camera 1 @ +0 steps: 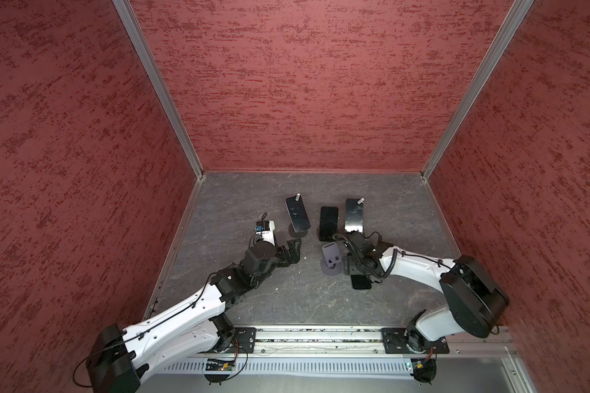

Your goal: Remove the phone from the phone stand

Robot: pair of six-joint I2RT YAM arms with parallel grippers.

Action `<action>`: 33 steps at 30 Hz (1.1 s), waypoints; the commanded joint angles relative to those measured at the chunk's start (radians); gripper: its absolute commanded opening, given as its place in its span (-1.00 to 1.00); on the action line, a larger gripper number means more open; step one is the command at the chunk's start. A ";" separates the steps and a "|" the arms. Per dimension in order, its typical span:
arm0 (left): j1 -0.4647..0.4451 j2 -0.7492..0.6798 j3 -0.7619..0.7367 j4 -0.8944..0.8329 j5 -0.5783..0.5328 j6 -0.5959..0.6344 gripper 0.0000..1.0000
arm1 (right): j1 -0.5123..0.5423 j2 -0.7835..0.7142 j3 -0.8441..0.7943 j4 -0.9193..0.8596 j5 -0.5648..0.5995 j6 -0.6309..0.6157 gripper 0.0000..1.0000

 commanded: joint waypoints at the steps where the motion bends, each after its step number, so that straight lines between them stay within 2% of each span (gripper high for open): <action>1: 0.005 -0.009 -0.008 0.001 -0.004 -0.005 0.99 | -0.004 -0.042 0.045 -0.060 0.036 -0.022 0.76; 8: 0.006 -0.013 -0.009 0.001 -0.010 -0.003 0.99 | -0.004 -0.193 0.136 -0.125 0.074 -0.067 0.78; 11: 0.007 -0.012 -0.009 0.004 -0.010 -0.001 0.99 | 0.003 -0.233 0.170 -0.108 0.044 -0.100 0.80; 15: 0.008 -0.018 -0.008 0.000 -0.012 0.001 0.99 | 0.029 -0.253 0.196 -0.043 -0.016 -0.142 0.95; 33: 0.023 -0.084 -0.031 -0.032 -0.032 -0.001 0.99 | 0.138 -0.020 0.273 0.042 -0.067 -0.169 0.96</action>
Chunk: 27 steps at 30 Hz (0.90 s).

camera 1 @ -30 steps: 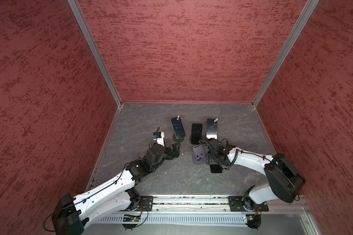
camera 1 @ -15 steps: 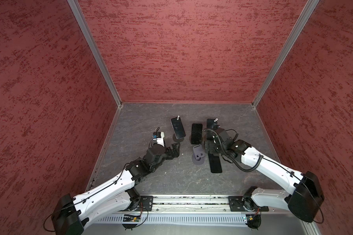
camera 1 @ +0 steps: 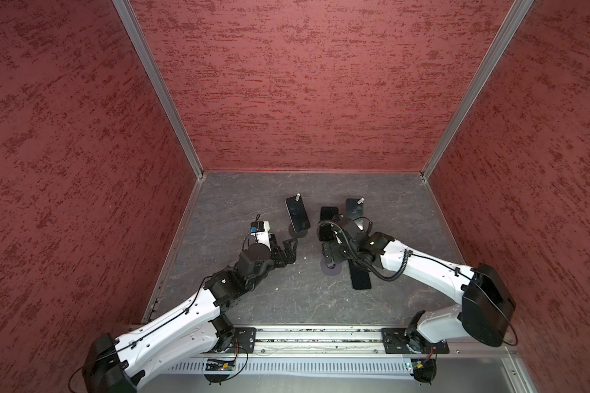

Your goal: Remove the phone from the phone stand

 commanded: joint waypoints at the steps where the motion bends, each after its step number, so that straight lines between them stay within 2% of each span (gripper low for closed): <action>1: 0.007 -0.013 -0.012 -0.009 -0.017 -0.001 0.99 | 0.008 0.033 0.028 0.037 -0.011 -0.006 0.95; 10: 0.012 -0.017 -0.014 -0.013 -0.014 -0.003 0.99 | 0.013 0.095 0.023 0.063 0.016 -0.004 0.91; 21: 0.016 -0.021 -0.015 -0.019 -0.013 -0.012 0.99 | 0.018 0.120 0.027 0.075 0.009 -0.001 0.51; 27: 0.018 -0.030 -0.020 -0.014 -0.011 -0.016 0.99 | 0.018 0.114 0.027 0.072 0.013 0.001 0.40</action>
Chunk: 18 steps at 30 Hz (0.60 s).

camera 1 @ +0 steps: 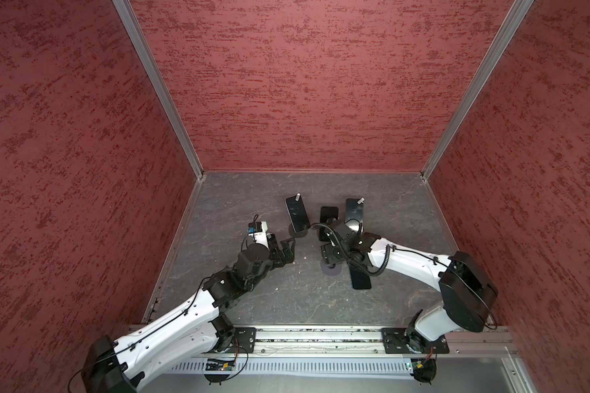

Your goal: Remove the phone from the phone stand

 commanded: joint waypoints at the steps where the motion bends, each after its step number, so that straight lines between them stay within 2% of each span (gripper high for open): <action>1: 0.008 -0.014 -0.013 -0.006 -0.002 -0.006 0.99 | 0.006 0.001 0.027 0.012 0.015 0.007 0.36; 4: 0.009 -0.015 -0.016 -0.006 -0.002 -0.008 0.99 | 0.006 -0.001 0.026 0.011 0.020 0.007 0.35; 9: 0.010 -0.017 -0.022 -0.006 0.001 -0.014 0.99 | 0.006 0.000 0.032 -0.001 0.027 0.023 0.52; 18: 0.011 -0.025 -0.029 -0.003 0.003 -0.016 0.99 | 0.012 0.003 0.050 -0.050 0.089 0.071 0.45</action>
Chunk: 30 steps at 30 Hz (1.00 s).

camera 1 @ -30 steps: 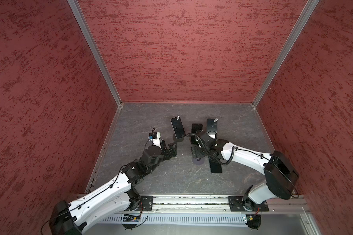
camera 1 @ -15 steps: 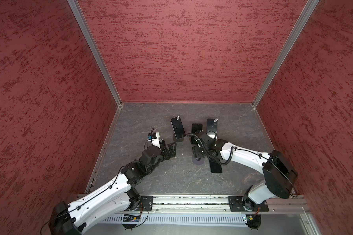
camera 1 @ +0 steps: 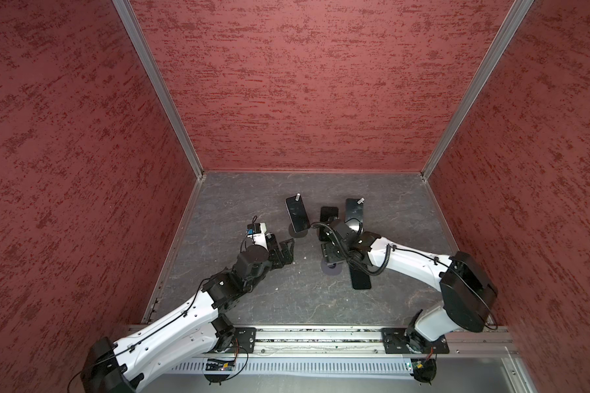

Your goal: Remove the phone from the phone stand

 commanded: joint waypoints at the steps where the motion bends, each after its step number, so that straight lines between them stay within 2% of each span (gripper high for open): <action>1: 0.007 -0.011 -0.009 -0.003 0.002 -0.007 0.99 | 0.011 0.004 0.032 -0.030 0.047 0.031 0.43; 15: 0.008 -0.026 -0.022 -0.002 0.007 -0.018 0.99 | 0.020 -0.005 0.048 -0.051 0.066 0.027 0.15; 30: 0.007 -0.032 -0.024 -0.005 0.009 -0.023 0.99 | 0.020 -0.103 0.049 -0.095 0.065 0.050 0.14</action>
